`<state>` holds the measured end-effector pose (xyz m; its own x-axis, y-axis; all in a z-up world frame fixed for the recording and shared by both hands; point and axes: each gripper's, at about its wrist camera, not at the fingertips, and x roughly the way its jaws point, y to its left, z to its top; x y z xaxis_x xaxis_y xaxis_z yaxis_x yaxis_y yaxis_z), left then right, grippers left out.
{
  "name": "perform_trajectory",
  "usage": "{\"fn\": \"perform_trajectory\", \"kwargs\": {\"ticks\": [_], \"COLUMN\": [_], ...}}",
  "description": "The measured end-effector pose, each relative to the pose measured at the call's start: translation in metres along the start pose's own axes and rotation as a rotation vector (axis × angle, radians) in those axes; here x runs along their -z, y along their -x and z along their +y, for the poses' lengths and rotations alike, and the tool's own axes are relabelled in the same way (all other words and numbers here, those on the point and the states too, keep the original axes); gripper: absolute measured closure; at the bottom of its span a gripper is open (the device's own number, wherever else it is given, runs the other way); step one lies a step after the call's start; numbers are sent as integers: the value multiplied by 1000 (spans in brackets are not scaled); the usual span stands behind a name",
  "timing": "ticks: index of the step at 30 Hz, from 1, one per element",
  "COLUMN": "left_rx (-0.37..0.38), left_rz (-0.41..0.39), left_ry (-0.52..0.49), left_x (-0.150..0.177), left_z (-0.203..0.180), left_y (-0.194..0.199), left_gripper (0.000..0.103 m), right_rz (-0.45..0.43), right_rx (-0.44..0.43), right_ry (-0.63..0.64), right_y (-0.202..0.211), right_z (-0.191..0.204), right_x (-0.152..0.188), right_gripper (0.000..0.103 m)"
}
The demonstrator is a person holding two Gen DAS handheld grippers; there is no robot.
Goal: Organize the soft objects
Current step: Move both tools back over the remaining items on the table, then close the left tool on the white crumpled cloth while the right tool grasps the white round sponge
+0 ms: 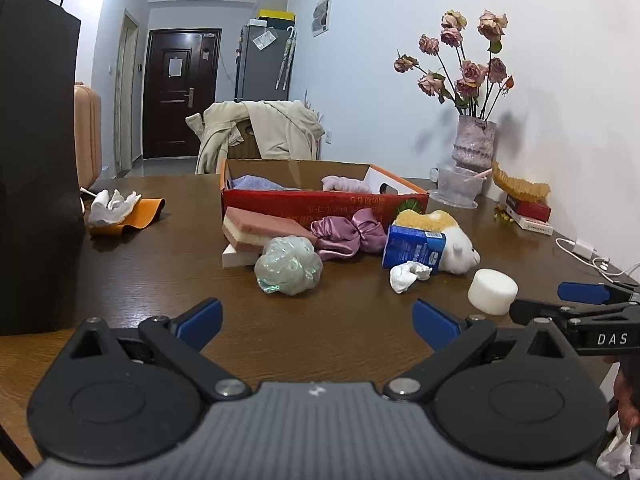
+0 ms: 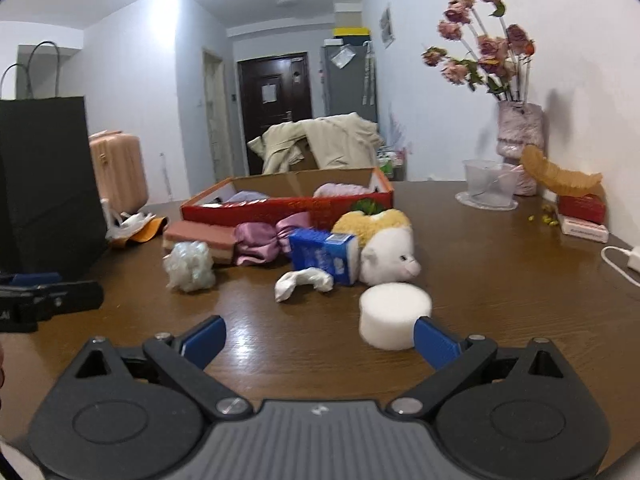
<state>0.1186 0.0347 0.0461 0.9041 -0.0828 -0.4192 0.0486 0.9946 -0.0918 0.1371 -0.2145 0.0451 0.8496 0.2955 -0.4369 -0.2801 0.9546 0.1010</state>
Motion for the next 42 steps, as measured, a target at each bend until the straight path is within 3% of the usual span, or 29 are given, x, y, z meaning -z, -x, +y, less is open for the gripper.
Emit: {"fn": "perform_trajectory", "kwargs": {"ticks": [11, 17, 21, 26, 30, 33, 34, 35, 36, 38, 42], "left_rx": [63, 96, 126, 150, 118, 94, 91, 97, 95, 98, 117], "left_rz": [60, 101, 132, 206, 260, 270, 279, 291, 287, 291, 266], "left_ry": [-24, -53, -72, -97, -68, -64, -60, -61, -78, -76, -84], "left_x": [2, -5, -13, -26, -33, -35, -35, -35, -35, -36, -39], "left_z": [-11, -32, -49, -72, -82, -88, -89, -90, -92, -94, -96], "left_y": [-31, -68, -97, -147, -184, -202, -207, -211, -212, -208, -182], "left_gripper": [0, 0, 3, 30, 31, 37, 48, 70, 76, 82, 83], "right_rz": [24, 37, 93, 145, 192, 194, 194, 193, 191, 190, 176], "right_rx": [37, 70, 73, 40, 2, -18, -27, -32, -34, -41, -59], "right_ry": [0, 10, 6, 3, 7, -2, -2, -1, 0, 0, -4], "right_y": [-27, -50, -77, -103, -113, -115, -116, -117, -117, -117, -106], "right_z": [-4, -18, -34, -55, -67, -75, -77, -78, -77, -78, -76], "right_x": [-4, -14, -17, -18, -20, -20, -20, -20, -20, -20, -21], "right_gripper": [4, 4, 9, 21, 45, 45, 45, 45, 45, 46, 46]}}
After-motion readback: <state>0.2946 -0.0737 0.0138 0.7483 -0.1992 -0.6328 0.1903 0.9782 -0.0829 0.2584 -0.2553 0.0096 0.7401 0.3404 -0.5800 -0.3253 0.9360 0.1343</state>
